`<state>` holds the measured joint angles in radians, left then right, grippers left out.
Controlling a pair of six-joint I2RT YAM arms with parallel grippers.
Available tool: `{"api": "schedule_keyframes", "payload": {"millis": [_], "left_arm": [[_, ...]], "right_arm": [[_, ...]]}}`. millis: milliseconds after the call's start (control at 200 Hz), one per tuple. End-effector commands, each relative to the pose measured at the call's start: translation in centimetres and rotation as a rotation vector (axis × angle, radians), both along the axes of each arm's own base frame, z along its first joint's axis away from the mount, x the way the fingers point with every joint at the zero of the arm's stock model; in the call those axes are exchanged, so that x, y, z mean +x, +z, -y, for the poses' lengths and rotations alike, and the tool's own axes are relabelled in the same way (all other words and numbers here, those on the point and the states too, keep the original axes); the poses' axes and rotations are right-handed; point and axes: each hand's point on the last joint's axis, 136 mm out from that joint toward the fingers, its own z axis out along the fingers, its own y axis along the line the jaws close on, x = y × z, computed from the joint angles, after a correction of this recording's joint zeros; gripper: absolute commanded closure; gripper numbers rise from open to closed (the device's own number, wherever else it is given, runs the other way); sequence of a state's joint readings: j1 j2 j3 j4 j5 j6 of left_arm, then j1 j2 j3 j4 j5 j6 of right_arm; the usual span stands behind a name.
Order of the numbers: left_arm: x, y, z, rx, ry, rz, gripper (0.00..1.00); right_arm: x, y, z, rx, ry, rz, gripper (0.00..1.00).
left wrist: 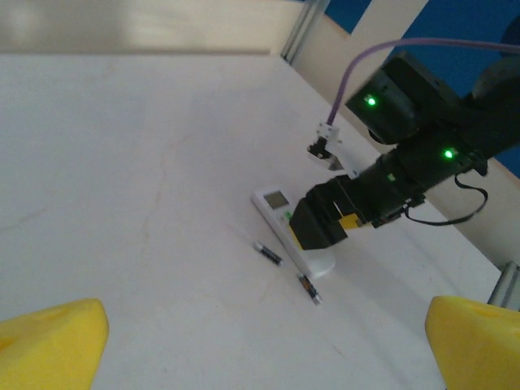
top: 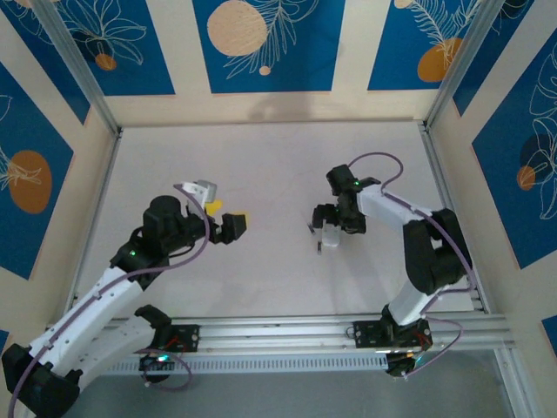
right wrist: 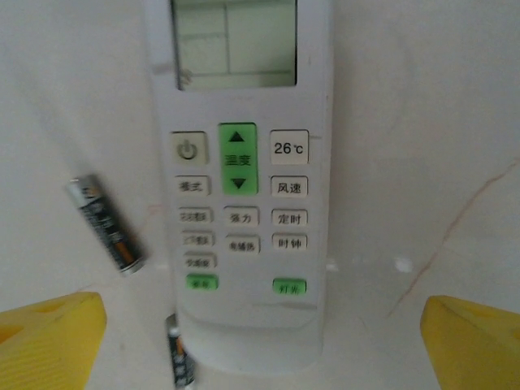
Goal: Load the batteries into the remote control
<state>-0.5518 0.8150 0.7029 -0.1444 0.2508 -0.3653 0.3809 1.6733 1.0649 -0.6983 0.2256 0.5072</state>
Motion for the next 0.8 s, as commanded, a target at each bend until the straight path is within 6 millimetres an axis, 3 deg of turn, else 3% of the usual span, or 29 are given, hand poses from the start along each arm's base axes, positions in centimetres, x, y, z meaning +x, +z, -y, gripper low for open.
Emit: {"api": "schedule_keyframes", "payload": {"millis": [0, 210, 310, 395, 475, 585, 795], "left_arm": [[-0.2, -1.8, -0.3, 0.026, 0.028, -0.066, 0.00], [0.7, -2.2, -1.0, 0.066, 0.087, -0.083, 0.00], [1.2, -2.4, -1.3, 0.060, 0.135, -0.128, 0.00], [1.8, -2.9, -1.7, 0.055, 0.194, -0.187, 0.00], [2.5, -3.6, -2.6, 0.047, 0.288, -0.252, 0.00], [3.1, -3.9, -3.6, 0.026, 0.406, -0.357, 0.00], [4.8, 2.9, 1.4, -0.185, 0.225, -0.313, 0.04]], "right_arm": [[0.6, -0.9, -0.3, -0.026, 0.005, -0.001, 0.02], [1.2, -2.3, 0.2, -0.055, -0.009, 0.014, 0.36], [1.3, -2.4, 0.7, -0.061, -0.020, 0.022, 0.44], [1.5, -1.4, 0.6, -0.032, -0.025, 0.054, 0.49], [2.0, 1.3, 0.2, 0.020, -0.045, 0.133, 0.51], [2.4, 7.2, -1.8, 0.201, -0.054, 0.287, 0.51], [-0.5, 16.0, -10.4, 0.661, 0.206, 0.399, 0.49]]}}
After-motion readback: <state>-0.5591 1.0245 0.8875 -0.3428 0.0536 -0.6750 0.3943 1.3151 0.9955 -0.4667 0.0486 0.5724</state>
